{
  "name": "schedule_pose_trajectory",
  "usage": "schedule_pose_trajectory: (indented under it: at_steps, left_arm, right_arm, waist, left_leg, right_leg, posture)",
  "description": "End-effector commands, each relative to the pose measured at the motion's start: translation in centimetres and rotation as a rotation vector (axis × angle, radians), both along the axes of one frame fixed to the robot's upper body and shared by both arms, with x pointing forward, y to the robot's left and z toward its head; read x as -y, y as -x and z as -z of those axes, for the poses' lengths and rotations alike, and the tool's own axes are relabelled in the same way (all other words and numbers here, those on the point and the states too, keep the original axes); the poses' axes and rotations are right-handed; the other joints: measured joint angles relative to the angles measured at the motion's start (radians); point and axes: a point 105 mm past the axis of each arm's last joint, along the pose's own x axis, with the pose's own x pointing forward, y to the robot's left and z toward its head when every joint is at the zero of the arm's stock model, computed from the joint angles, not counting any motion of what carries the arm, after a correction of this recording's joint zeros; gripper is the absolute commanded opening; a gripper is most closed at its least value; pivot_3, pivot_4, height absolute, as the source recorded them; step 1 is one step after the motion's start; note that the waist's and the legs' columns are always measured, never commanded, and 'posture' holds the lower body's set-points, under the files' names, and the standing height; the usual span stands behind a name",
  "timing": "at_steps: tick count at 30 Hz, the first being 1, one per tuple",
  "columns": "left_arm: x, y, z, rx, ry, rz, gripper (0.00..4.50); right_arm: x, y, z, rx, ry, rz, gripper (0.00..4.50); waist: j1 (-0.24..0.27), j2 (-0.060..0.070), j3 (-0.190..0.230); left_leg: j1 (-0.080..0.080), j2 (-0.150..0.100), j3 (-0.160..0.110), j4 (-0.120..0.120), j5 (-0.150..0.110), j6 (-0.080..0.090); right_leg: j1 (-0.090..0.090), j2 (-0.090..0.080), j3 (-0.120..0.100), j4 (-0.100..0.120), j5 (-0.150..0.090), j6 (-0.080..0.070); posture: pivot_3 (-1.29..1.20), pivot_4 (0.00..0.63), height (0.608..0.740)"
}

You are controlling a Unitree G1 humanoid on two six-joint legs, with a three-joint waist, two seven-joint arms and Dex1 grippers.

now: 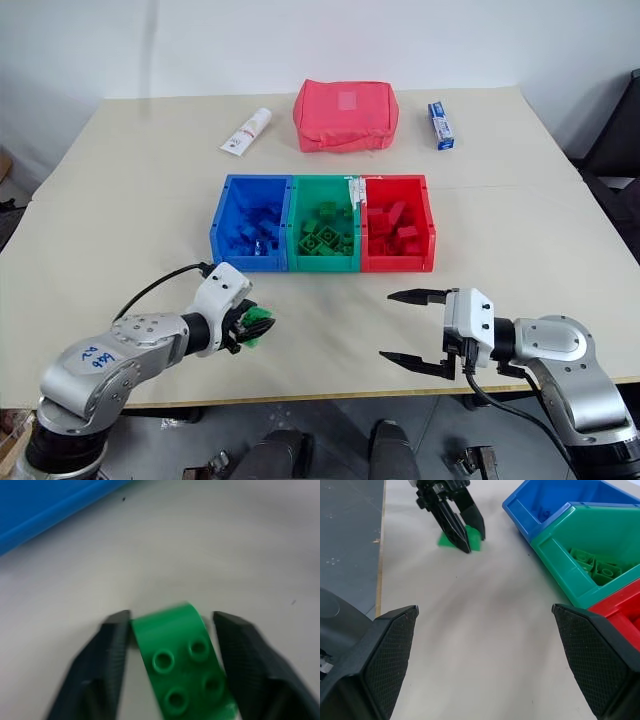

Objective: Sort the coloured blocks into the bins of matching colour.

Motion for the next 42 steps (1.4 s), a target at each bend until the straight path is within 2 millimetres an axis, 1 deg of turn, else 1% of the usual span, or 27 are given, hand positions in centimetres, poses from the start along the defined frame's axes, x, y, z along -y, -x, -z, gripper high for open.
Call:
schedule_pose_trajectory:
  at_steps: [1,3,5,8,10,12,13,15,18,22,24,26,28,30,32,33,34,35,37,38,40,41,42]
  left_arm:
    - [0.1,0.3,1.1,-0.047,0.023,0.030,1.47]
    - [1.5,-0.1,-0.4,0.022,0.114,0.099,1.47]
    - [2.7,-0.6,-2.4,0.099,0.210,0.176,1.47]
    - [4.0,-2.2,-5.8,0.277,0.299,0.257,1.47]
    - [5.4,-2.6,-7.9,0.369,0.330,0.367,1.47]
    - [6.7,-2.6,-9.3,0.427,0.339,0.483,1.47]
    - [7.1,-3.1,-9.7,0.447,0.341,0.503,1.47]
    - [8.5,-5.7,-11.0,0.519,0.355,0.479,1.47]
    - [10.6,-8.6,-11.3,0.592,0.315,0.472,1.47]
    - [12.4,-12.2,-10.2,0.597,0.248,0.388,1.47]
    - [13.3,-12.7,-10.6,0.589,0.278,0.395,1.47]
    - [13.7,-12.5,-10.6,0.575,0.277,0.448,2.23]
    - [13.7,-12.5,-10.6,0.573,0.277,0.466,2.83]
    - [12.8,-12.7,-10.9,0.573,0.282,0.468,3.44]
    - [12.1,-12.3,-11.3,0.589,0.295,0.492,4.06]
    - [11.8,-11.7,-11.3,0.586,0.315,0.530,4.37]
    - [11.2,-10.9,-11.1,0.579,0.328,0.568,4.47]
    - [10.9,-10.4,-11.0,0.572,0.337,0.594,4.47]
    - [9.1,-9.6,-10.5,0.577,0.318,0.627,4.47]
    - [7.5,-8.9,-9.7,0.578,0.275,0.651,4.47]
    - [5.4,-7.9,-8.6,0.576,0.202,0.695,4.47]
    - [3.3,-7.2,-7.7,0.559,0.166,0.710,4.47]
    - [0.9,-6.7,-7.1,0.545,0.149,0.682,4.47]
  right_arm:
    - [0.5,0.1,-0.8,0.044,-0.019,0.025,4.50]
    - [0.9,-0.1,-1.0,0.053,-0.030,0.061,4.50]
    - [1.4,-0.2,-1.4,0.064,-0.065,0.116,4.50]
    - [2.2,-0.9,-2.5,0.094,-0.169,0.240,4.50]
    - [2.8,-1.0,-3.3,0.109,-0.233,0.316,4.50]
    - [3.4,-1.1,-3.8,0.114,-0.290,0.383,4.50]
    - [3.7,-1.1,-3.9,0.117,-0.301,0.413,4.50]
    - [4.5,-1.0,-3.6,0.129,-0.294,0.479,4.50]
    - [5.1,-1.0,-3.6,0.144,-0.301,0.543,4.50]
    - [5.7,-1.2,-3.2,0.136,-0.280,0.647,4.50]
    - [5.6,-1.0,-3.2,0.140,-0.282,0.654,4.50]
    - [5.5,-0.9,-3.3,0.146,-0.279,0.656,4.50]
    - [5.5,-0.8,-3.3,0.151,-0.277,0.661,4.50]
    - [5.6,-0.7,-3.3,0.159,-0.273,0.665,4.50]
    - [5.5,-0.6,-3.3,0.162,-0.258,0.653,4.50]
    - [5.3,-0.5,-3.2,0.162,-0.252,0.641,4.50]
    - [5.2,-0.4,-3.2,0.161,-0.246,0.629,4.50]
    - [5.2,-0.4,-3.2,0.160,-0.243,0.623,4.50]
    - [5.1,-0.3,-3.1,0.157,-0.234,0.603,4.50]
    - [4.9,-0.2,-3.0,0.155,-0.220,0.578,4.50]
    - [4.7,-0.2,-2.9,0.146,-0.197,0.546,4.50]
    - [4.6,-0.2,-2.8,0.137,-0.178,0.520,4.50]
    - [4.6,-0.4,-2.9,0.132,-0.161,0.502,4.50]
  waist:
    - [0.002,0.000,0.000]
    - [0.003,0.001,0.000]
    - [0.010,0.000,0.000]
    - [0.017,-0.001,0.000]
    - [0.020,-0.001,0.000]
    - [0.021,0.000,0.000]
    - [0.021,0.000,0.000]
    - [0.022,0.000,0.000]
    - [0.029,0.000,0.000]
    - [0.025,0.000,0.000]
    - [0.021,-0.001,0.001]
    - [0.013,-0.001,0.001]
    - [0.007,-0.001,0.001]
    - [0.004,-0.001,0.001]
    - [0.000,-0.001,0.001]
    - [0.000,-0.001,0.001]
    - [-0.001,-0.001,0.001]
    - [-0.002,-0.001,0.000]
    - [-0.002,-0.001,0.000]
    - [-0.003,-0.001,0.000]
    - [-0.009,0.000,0.000]
    - [-0.010,0.000,0.000]
    - [-0.014,0.000,0.000]
  left_leg:
    - [0.000,0.000,0.000,0.000,0.000,0.000]
    - [0.000,0.000,0.000,0.000,0.000,0.000]
    - [-0.001,-0.001,-0.001,0.001,0.000,0.000]
    - [-0.002,-0.001,-0.002,0.002,0.000,0.000]
    - [-0.002,-0.001,-0.001,0.002,0.000,0.000]
    - [-0.002,0.000,-0.001,0.002,0.000,0.000]
    - [-0.002,-0.001,-0.001,0.002,0.000,0.000]
    - [-0.002,-0.001,0.000,0.002,0.000,0.000]
    - [-0.002,-0.002,0.000,0.003,0.001,0.001]
    - [-0.002,-0.002,0.001,0.002,0.001,0.001]
    - [-0.003,-0.002,0.002,0.001,0.001,0.001]
    - [-0.003,-0.002,0.002,0.001,0.001,0.001]
    - [-0.003,-0.001,0.002,0.001,0.001,0.001]
    - [-0.003,-0.001,0.002,0.001,0.001,0.001]
    - [-0.003,-0.001,0.002,0.002,0.001,0.001]
    - [-0.003,-0.001,0.003,0.002,0.001,0.001]
    - [-0.003,-0.001,0.003,0.002,0.001,0.001]
    - [-0.002,-0.001,0.003,0.001,0.001,0.001]
    - [-0.002,0.000,0.003,0.001,0.001,0.001]
    - [-0.002,0.000,0.002,0.001,0.001,0.001]
    - [-0.002,0.000,0.003,0.001,0.001,0.001]
    - [-0.002,0.000,0.003,0.000,0.001,0.001]
    - [-0.002,0.000,0.003,0.000,0.001,0.001]
  right_leg:
    - [0.000,0.000,0.000,0.000,0.000,0.000]
    - [0.000,0.000,0.000,0.000,0.000,0.000]
    - [0.000,-0.001,-0.001,0.000,0.000,0.000]
    - [0.000,-0.001,-0.002,0.000,0.000,0.000]
    - [0.000,-0.001,-0.002,0.000,0.000,0.000]
    - [0.000,0.000,-0.002,0.000,0.000,0.000]
    - [0.000,0.000,-0.002,0.000,0.000,0.000]
    - [0.000,-0.001,-0.001,-0.001,0.000,0.000]
    - [0.001,0.000,-0.002,-0.001,0.001,0.001]
    - [0.000,0.000,-0.001,-0.001,0.001,0.002]
    - [-0.001,0.000,-0.001,-0.001,0.001,0.002]
    - [-0.002,0.001,-0.001,0.000,0.001,0.002]
    - [-0.002,0.000,-0.001,0.001,0.001,0.002]
    - [-0.002,0.000,-0.001,0.001,0.001,0.002]
    - [-0.002,0.000,0.000,0.001,0.001,0.002]
    - [-0.002,0.000,0.000,0.001,0.001,0.002]
    - [-0.002,0.000,0.000,0.001,0.001,0.002]
    - [-0.002,0.000,0.000,0.001,0.001,0.002]
    - [-0.002,0.000,0.000,0.002,0.001,0.002]
    - [-0.002,0.000,0.000,0.002,0.001,0.002]
    - [-0.002,0.000,0.001,0.002,0.001,0.002]
    - [-0.002,0.000,0.001,0.002,0.001,0.002]
    - [-0.002,0.001,0.001,0.001,0.001,0.001]
  posture:
    - [0.00,0.150,0.740]
    - [0.00,0.150,0.740]
    - [0.00,0.150,0.740]
    - [0.00,0.150,0.740]
    - [0.00,0.150,0.740]
    - [0.00,0.150,0.740]
    - [0.00,0.150,0.740]
    - [0.00,0.150,0.740]
    - [0.00,0.150,0.740]
    - [0.00,0.150,0.740]
    - [0.00,0.150,0.740]
    - [0.00,0.150,0.740]
    - [0.00,0.150,0.740]
    - [0.00,0.150,0.740]
    - [0.00,0.150,0.740]
    - [0.00,0.150,0.740]
    - [0.00,0.150,0.740]
    - [0.00,0.150,0.740]
    - [0.00,0.150,0.740]
    - [0.00,0.150,0.740]
    - [0.00,0.150,0.740]
    - [0.00,0.150,0.740]
    - [0.00,0.150,0.740]
